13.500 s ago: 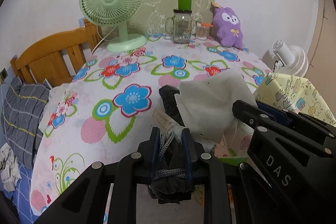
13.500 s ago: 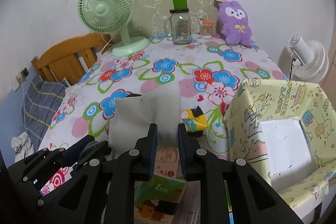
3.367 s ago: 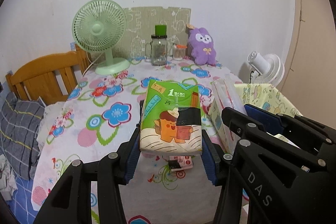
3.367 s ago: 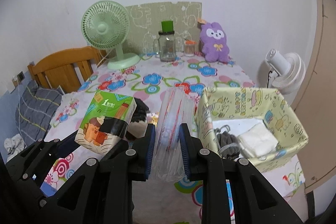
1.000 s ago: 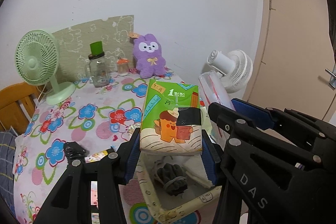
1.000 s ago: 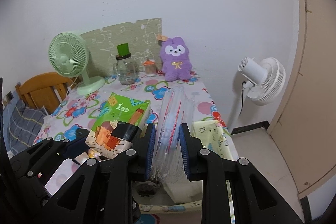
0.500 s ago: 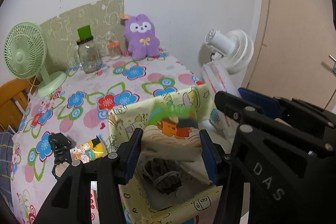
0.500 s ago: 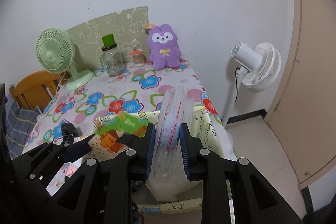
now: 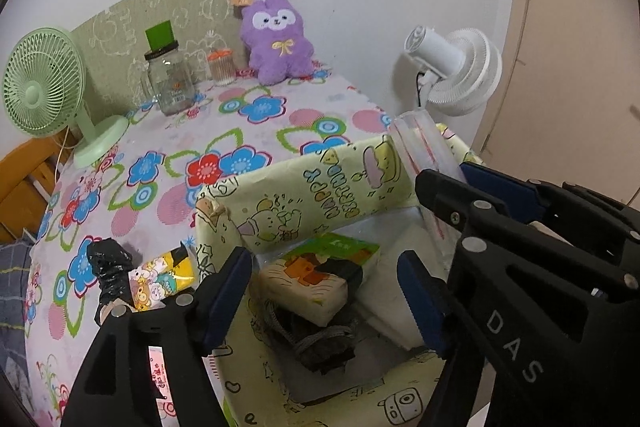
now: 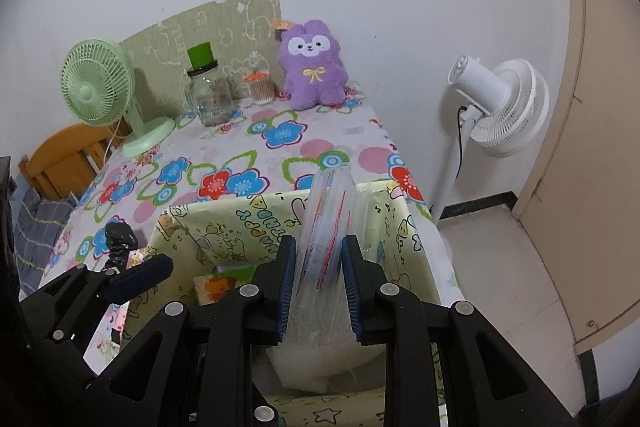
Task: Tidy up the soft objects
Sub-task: 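Lower the green tissue pack into the box with left tool while right tool lowers the bags, then open left tool on the tissue pack while right tool releases the plastic bags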
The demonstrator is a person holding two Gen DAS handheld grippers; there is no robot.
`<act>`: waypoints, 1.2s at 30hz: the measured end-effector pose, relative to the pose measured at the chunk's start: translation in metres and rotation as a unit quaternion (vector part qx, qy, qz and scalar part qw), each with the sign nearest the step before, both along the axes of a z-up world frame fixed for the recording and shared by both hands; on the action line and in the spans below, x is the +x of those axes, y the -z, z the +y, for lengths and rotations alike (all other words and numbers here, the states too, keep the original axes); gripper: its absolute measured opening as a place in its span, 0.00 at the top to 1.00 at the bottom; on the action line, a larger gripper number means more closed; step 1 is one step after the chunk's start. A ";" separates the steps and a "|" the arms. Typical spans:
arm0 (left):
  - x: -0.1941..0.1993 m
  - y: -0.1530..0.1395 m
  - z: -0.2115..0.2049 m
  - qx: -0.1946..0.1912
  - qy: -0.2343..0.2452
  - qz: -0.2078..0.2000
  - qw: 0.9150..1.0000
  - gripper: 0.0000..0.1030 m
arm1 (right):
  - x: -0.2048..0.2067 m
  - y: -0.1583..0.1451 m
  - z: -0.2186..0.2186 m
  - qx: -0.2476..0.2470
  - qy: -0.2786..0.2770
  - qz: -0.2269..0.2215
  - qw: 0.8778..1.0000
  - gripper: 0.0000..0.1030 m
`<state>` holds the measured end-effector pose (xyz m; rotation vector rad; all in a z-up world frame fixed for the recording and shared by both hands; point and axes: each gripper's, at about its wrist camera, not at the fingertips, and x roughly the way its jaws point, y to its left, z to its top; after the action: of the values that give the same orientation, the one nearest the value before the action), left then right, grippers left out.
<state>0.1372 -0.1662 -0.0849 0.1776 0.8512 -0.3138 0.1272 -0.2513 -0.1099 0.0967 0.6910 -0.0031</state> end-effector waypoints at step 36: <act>-0.023 -0.026 0.012 -0.002 0.030 -0.038 0.999 0.07 | -0.024 -0.016 0.013 -0.008 0.033 0.003 0.999 0.21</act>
<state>0.1147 -0.1545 -0.0586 0.2108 0.7703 -0.3635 0.1031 -0.2383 -0.0937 0.1042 0.6927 -0.0719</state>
